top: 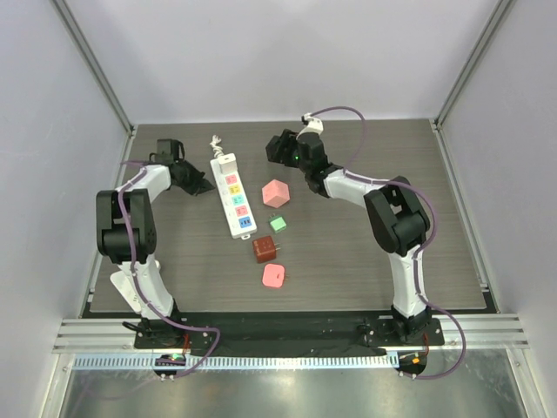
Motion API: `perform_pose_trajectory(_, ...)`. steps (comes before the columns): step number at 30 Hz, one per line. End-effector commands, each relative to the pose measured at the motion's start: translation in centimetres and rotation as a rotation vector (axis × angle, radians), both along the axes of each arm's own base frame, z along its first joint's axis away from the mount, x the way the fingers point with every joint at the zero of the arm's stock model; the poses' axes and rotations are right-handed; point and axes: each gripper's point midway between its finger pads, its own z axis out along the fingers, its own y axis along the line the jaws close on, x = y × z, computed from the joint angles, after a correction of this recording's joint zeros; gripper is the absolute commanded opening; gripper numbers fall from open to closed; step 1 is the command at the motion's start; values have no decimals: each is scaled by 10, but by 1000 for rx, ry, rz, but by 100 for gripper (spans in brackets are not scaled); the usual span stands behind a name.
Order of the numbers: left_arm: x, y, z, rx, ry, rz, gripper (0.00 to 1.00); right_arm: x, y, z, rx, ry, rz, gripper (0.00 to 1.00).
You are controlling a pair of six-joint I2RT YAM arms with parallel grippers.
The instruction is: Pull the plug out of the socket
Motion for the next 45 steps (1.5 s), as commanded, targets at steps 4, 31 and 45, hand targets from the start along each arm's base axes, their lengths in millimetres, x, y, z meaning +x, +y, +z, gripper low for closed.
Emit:
perform_pose_trajectory(4,10,-27,24,-97,-125,-101,0,3,26,13,206,-28,101,4)
perform_pose_trajectory(31,13,-38,22,-169,-150,-124,0,13,27,-37,208,139,85,53)
perform_pose_trajectory(45,12,-38,20,-173,-144,-120,0,14,13,-27,84,104,61,89)
